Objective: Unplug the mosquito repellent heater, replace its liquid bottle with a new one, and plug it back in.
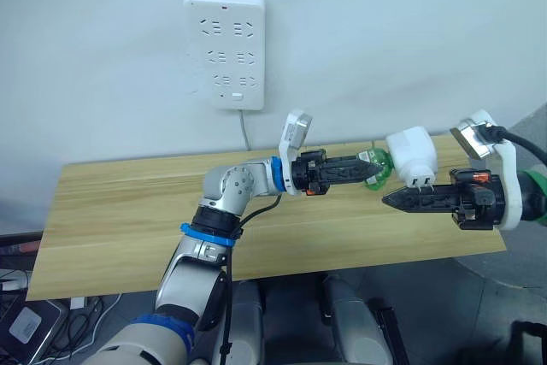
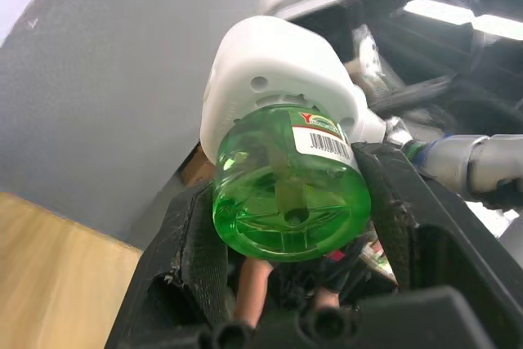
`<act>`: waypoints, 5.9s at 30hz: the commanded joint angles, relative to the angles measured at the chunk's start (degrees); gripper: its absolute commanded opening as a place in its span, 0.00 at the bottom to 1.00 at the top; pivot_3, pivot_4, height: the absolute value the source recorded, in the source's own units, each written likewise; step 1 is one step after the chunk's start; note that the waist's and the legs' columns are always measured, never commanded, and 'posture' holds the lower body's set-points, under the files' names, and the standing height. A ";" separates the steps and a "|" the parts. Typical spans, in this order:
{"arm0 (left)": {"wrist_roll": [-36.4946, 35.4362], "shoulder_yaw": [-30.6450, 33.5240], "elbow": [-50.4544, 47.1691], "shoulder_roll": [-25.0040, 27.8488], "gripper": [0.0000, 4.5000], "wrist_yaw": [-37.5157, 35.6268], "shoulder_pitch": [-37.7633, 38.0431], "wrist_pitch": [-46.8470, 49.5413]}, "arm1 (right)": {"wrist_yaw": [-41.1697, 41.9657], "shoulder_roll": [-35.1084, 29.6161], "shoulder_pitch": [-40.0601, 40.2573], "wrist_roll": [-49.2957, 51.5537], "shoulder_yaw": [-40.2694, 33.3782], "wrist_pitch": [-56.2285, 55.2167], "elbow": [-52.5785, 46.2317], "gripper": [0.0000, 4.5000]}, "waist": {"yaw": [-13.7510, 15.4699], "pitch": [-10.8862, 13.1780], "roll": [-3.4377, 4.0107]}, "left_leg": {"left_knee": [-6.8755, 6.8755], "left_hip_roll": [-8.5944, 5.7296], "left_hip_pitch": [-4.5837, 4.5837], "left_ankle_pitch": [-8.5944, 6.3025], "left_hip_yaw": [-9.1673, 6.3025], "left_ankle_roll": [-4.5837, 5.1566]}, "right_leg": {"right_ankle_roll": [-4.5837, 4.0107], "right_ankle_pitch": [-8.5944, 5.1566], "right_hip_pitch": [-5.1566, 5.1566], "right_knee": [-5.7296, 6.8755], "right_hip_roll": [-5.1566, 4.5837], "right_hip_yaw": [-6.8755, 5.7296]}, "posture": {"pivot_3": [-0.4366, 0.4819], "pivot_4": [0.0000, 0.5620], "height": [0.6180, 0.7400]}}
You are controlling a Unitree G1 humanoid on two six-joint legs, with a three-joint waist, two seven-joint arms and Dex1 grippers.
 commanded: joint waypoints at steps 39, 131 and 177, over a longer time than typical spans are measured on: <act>1.64 -10.43 -7.09 17.39 0.51 -19.52 3.11 4.86 | 37.64 4.94 33.11 -72.67 -22.12 -45.09 -16.95 0.66 | -0.14 -0.05 -0.03 | 0.01 0.00 0.09 0.05 0.05 -0.09 | 0.05 -0.02 0.01 0.00 0.02 0.02 | 0.58 0.55 1.00; 62.78 -20.05 -16.36 12.35 1.00 21.91 11.95 -63.71 | -51.17 24.00 7.43 -0.46 4.18 -15.15 -12.01 0.64 | 1.28 -0.29 -0.38 | -0.01 -0.03 0.05 0.43 0.00 -0.05 | 0.09 0.58 0.08 -0.06 -0.05 0.10 | 0.63 0.54 1.00; 40.52 -7.04 -13.92 -4.24 0.50 28.89 17.59 -42.72 | -29.98 25.94 16.48 -46.17 6.92 -30.74 -32.58 0.99 | 1.47 -0.93 -0.49 | -0.06 -0.01 0.00 0.43 -0.09 -0.05 | 0.06 0.60 0.06 -0.14 -0.06 -0.02 | 0.63 0.45 1.00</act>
